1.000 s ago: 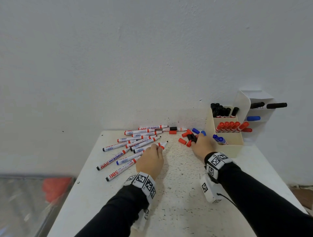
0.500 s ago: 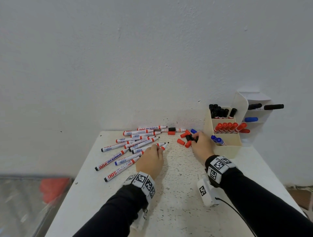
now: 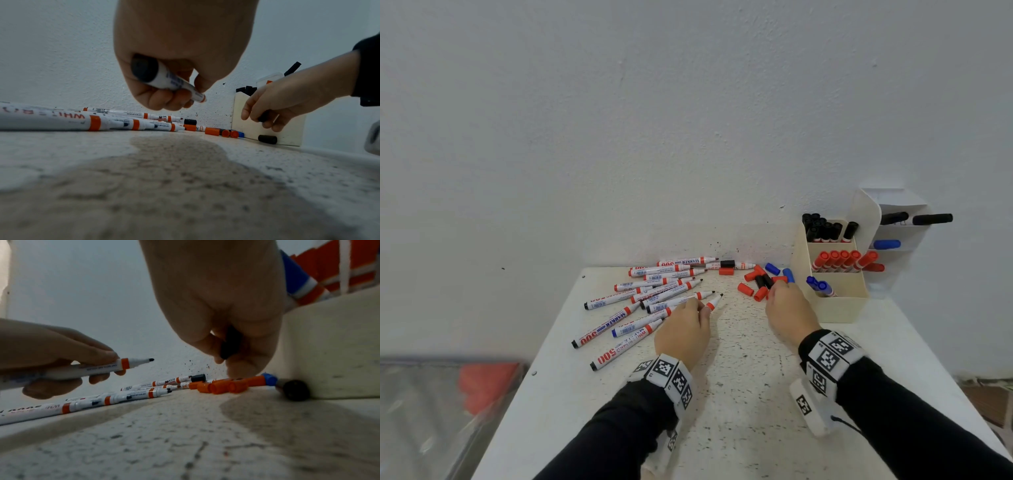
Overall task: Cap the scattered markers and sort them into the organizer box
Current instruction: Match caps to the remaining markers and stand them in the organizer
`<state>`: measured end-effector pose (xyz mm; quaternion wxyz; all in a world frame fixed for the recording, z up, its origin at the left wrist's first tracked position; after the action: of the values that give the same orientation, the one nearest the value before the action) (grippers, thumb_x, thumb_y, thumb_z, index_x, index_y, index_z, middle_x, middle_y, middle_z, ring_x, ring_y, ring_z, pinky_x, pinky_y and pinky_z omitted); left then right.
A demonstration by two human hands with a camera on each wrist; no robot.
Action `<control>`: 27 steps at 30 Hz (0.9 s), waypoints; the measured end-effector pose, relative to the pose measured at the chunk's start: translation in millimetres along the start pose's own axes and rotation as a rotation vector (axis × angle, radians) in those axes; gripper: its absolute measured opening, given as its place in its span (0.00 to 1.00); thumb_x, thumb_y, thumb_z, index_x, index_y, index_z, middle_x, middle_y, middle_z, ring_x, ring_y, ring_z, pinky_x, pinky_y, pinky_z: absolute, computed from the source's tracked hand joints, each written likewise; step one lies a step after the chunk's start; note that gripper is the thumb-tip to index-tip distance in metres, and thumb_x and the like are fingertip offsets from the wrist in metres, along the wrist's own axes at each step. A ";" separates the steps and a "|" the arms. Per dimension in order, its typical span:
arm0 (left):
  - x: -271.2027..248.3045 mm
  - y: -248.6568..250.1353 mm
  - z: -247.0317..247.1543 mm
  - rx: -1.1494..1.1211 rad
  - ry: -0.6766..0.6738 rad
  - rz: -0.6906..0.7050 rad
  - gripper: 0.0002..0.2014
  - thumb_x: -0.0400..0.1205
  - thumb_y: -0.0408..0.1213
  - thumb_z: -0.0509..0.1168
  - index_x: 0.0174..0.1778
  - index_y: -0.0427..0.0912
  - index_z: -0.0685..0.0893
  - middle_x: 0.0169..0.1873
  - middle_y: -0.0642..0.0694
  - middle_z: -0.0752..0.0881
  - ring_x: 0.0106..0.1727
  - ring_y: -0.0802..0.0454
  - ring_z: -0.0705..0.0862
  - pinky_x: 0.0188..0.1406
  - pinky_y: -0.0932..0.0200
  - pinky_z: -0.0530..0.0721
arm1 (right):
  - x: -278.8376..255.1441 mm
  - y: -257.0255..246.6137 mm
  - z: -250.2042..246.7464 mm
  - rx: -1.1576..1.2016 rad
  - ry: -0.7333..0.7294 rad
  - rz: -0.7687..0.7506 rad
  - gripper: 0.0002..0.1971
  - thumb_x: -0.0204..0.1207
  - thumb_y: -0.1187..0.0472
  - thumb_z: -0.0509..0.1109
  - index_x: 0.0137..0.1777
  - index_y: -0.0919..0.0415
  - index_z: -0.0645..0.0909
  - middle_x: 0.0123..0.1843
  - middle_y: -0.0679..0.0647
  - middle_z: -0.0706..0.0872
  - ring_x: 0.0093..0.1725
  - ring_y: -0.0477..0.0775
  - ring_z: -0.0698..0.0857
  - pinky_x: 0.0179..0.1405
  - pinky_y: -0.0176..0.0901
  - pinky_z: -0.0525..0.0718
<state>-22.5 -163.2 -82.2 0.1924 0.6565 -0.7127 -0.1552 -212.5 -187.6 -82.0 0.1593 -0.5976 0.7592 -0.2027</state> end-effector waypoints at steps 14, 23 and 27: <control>-1.4 12.4 1.8 -0.034 0.003 0.114 0.16 0.87 0.49 0.49 0.62 0.48 0.76 0.54 0.51 0.82 0.47 0.56 0.79 0.38 0.61 0.77 | -8.5 -31.5 -0.2 0.757 0.093 -0.219 0.07 0.74 0.65 0.72 0.45 0.55 0.77 0.43 0.52 0.84 0.42 0.45 0.83 0.44 0.32 0.83; -4.6 18.2 1.3 -0.073 0.035 0.138 0.15 0.87 0.48 0.49 0.60 0.47 0.77 0.48 0.52 0.81 0.42 0.57 0.76 0.36 0.61 0.74 | -17.8 -35.1 9.3 0.896 -0.068 -0.252 0.07 0.81 0.68 0.61 0.52 0.61 0.80 0.51 0.53 0.84 0.46 0.48 0.85 0.43 0.36 0.86; -7.9 20.7 0.7 -0.161 0.015 0.155 0.14 0.86 0.48 0.53 0.59 0.46 0.78 0.48 0.51 0.81 0.44 0.57 0.76 0.39 0.63 0.72 | -18.5 -32.6 11.2 0.826 -0.132 -0.144 0.08 0.83 0.56 0.59 0.48 0.57 0.77 0.37 0.51 0.83 0.31 0.47 0.78 0.32 0.39 0.77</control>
<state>-40.4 -153.5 -73.5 0.2614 0.5831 -0.7450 -0.1914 -175.3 -177.6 -75.5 0.4191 -0.5466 0.5588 -0.4619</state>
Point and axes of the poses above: each hand's wrist, its own x-axis towards the middle knuckle, its own z-axis out of the palm, y = z × x, the point moved 3 cm from there along x, towards the middle knuckle
